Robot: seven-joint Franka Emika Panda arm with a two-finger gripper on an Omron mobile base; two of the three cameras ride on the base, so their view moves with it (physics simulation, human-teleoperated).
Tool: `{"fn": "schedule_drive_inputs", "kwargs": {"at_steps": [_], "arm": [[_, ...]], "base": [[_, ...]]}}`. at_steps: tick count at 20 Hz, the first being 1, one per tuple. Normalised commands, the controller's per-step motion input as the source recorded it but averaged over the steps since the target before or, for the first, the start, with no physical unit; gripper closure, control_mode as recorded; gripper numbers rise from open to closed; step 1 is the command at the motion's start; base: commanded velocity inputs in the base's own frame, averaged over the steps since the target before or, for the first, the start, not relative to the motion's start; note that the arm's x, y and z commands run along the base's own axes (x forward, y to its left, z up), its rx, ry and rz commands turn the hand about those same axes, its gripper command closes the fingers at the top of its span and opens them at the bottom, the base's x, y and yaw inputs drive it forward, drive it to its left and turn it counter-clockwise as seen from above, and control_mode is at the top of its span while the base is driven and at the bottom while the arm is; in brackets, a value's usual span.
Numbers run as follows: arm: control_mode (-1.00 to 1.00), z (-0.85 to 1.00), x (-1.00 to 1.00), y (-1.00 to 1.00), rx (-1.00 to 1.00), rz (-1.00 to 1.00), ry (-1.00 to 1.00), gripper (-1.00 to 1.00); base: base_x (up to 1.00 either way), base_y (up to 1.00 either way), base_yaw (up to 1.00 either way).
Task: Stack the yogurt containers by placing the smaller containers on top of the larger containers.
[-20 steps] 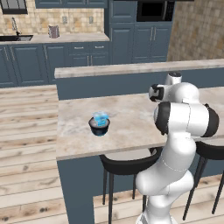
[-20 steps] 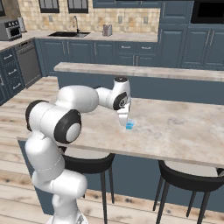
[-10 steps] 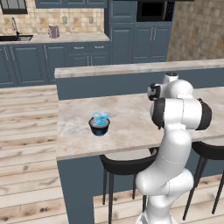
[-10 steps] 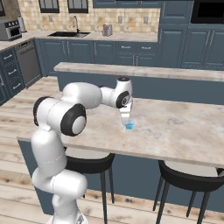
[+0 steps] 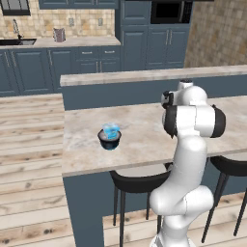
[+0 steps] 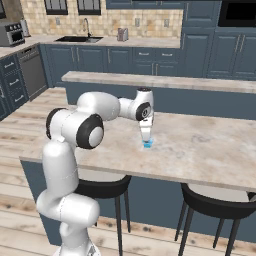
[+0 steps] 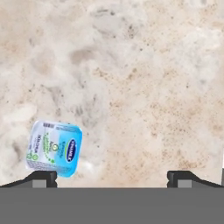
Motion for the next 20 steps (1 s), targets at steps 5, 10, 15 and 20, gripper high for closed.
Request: {"fn": "schedule_drive_inputs", "kwargs": {"at_steps": [5, 10, 15, 20], "arm": [[-1.0, -0.12, 0.12, 0.0, 0.03, 0.0, 0.01, -1.0], [-1.0, -0.1, 0.16, 0.0, 0.06, 0.0, 0.0, -1.0], [-1.0, -0.13, 0.14, -0.04, 0.04, 0.0, 0.0, -1.0], [-1.0, -0.15, 0.16, 0.0, 0.01, 0.0, 0.0, -1.0]], "base": [[0.0, 0.0, 0.0], [0.0, 0.0, 0.0], [0.0, 0.0, 0.0], [0.0, 0.0, 0.0]]}}
